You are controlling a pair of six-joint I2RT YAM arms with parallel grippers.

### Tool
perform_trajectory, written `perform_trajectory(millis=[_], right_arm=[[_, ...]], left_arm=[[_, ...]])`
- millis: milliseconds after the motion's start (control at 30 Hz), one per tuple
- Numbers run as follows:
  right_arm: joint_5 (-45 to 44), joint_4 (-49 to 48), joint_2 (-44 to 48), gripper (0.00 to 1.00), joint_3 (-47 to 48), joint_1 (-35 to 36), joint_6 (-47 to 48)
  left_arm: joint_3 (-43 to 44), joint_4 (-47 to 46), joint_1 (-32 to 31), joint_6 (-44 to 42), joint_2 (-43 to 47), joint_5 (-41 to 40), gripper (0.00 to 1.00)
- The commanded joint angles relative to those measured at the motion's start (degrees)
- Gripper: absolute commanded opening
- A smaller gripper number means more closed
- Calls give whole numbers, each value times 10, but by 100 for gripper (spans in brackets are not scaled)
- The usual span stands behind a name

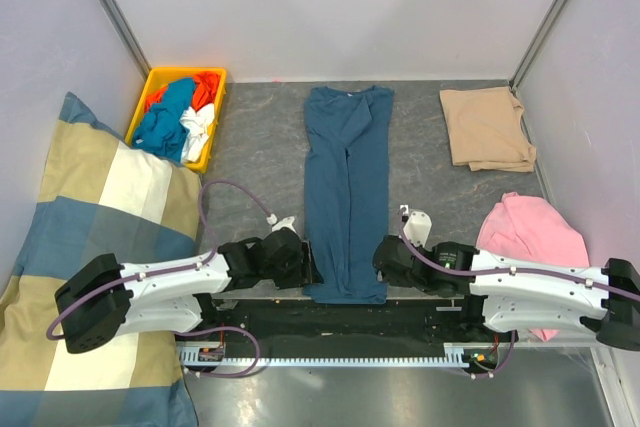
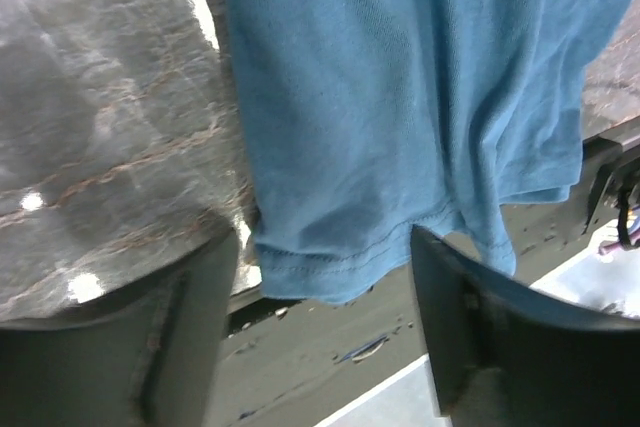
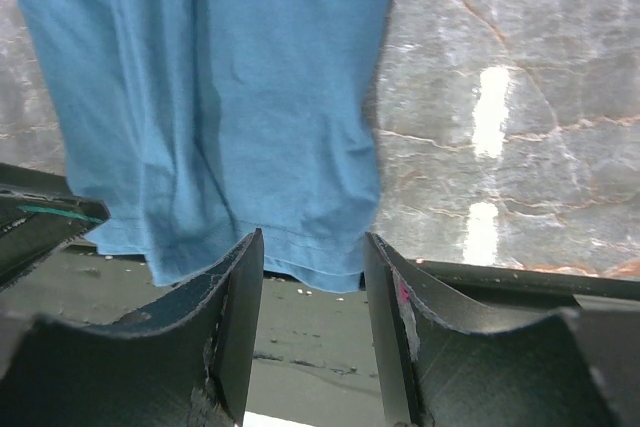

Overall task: Fold and stack the t-shirts
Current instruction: Fold the tshirt

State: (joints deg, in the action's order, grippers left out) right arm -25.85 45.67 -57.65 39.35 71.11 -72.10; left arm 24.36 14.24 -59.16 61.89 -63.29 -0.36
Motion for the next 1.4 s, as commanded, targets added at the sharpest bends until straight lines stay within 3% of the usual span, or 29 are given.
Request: perform_trajectory(millis=[0, 33, 67, 133, 167, 200, 233, 500, 633, 767, 1200, 1367], right_arm=[[-14, 29, 24, 53, -16, 3, -24], [-12, 35, 27, 53, -16, 3, -26], [-10, 35, 33, 53, -19, 3, -28], [12, 35, 43, 53, -29, 3, -31], [19, 33, 46, 53, -34, 3, -34], [29, 27, 51, 53, -42, 6, -38], [43, 9, 63, 53, -62, 11, -47], [67, -83, 107, 57, -154, 20, -92], [57, -112, 122, 71, -163, 19, -102], [50, -132, 141, 77, -167, 19, -107], [82, -167, 122, 71, -205, 19, -120], [83, -189, 123, 60, -226, 20, -126]], left_arm=[[-9, -26, -13, 33, -23, -18, 58], [-9, -26, -14, 34, -25, -16, 54], [-9, -28, -15, 34, -25, -16, 43], [-11, -29, -18, 37, -20, -15, 30], [-12, -29, -18, 37, -18, -16, 13], [-12, -31, -19, 37, -17, -16, 4], [-12, -31, -19, 37, -16, -16, 2], [-8, -31, -19, 32, -22, -11, 2], [-8, -33, -19, 32, -25, -7, 2], [-10, -33, -19, 32, -25, -6, 2], [-5, -33, -19, 25, -32, 1, 2], [-6, -33, -19, 27, -30, 1, 2]])
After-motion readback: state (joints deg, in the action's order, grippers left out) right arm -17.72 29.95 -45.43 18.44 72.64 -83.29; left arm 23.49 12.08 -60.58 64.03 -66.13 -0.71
